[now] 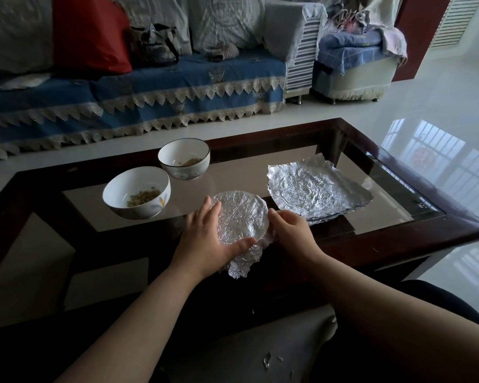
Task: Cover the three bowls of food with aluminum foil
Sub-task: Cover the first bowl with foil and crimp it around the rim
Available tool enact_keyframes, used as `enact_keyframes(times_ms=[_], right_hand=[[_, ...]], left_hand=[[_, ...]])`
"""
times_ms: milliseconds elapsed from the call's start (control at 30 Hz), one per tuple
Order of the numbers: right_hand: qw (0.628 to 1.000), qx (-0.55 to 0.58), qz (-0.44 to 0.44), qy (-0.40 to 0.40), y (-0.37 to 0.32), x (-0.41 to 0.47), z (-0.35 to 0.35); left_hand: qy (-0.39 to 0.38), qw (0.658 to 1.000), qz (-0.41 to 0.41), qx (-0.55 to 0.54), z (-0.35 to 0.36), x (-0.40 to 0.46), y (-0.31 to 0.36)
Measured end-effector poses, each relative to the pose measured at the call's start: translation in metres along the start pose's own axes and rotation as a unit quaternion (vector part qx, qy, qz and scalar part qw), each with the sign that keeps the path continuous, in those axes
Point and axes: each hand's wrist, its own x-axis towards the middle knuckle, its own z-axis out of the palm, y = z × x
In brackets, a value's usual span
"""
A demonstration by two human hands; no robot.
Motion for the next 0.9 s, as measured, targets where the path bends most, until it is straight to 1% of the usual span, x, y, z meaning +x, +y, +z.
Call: enact_keyframes(times_ms=[133, 300, 367, 433, 500, 567, 733, 900], right_hand=[[0.997, 0.026, 0.02, -0.064, 0.004, 0.005, 0.0], [0.993, -0.045, 0.039, -0.104, 0.005, 0.011, -0.011], [0.992, -0.037, 0.055, -0.11, 0.005, 0.013, -0.014], [0.987, 0.035, 0.08, -0.132, 0.004, 0.014, -0.016], [0.97, 0.142, 0.113, -0.159, 0.002, 0.015, -0.019], [0.953, 0.207, 0.125, -0.181, 0.002, 0.017, -0.021], [0.922, 0.272, 0.143, -0.237, 0.006, 0.015, -0.017], [0.91, 0.318, 0.151, -0.219, 0.01, 0.013, -0.015]], left_hand=[[0.018, 1.0, -0.016, -0.012, 0.002, -0.004, 0.005], [0.02, 0.999, -0.017, -0.019, 0.0, -0.005, 0.008], [0.018, 0.999, -0.018, -0.019, -0.001, -0.005, 0.008], [0.017, 0.999, -0.019, -0.021, -0.001, -0.005, 0.009], [0.02, 0.999, -0.019, -0.021, -0.001, -0.004, 0.009], [0.018, 1.0, -0.019, -0.017, 0.0, -0.004, 0.009], [0.017, 1.0, -0.023, -0.014, 0.0, -0.005, 0.008], [0.021, 0.999, -0.025, -0.01, 0.001, -0.005, 0.008]])
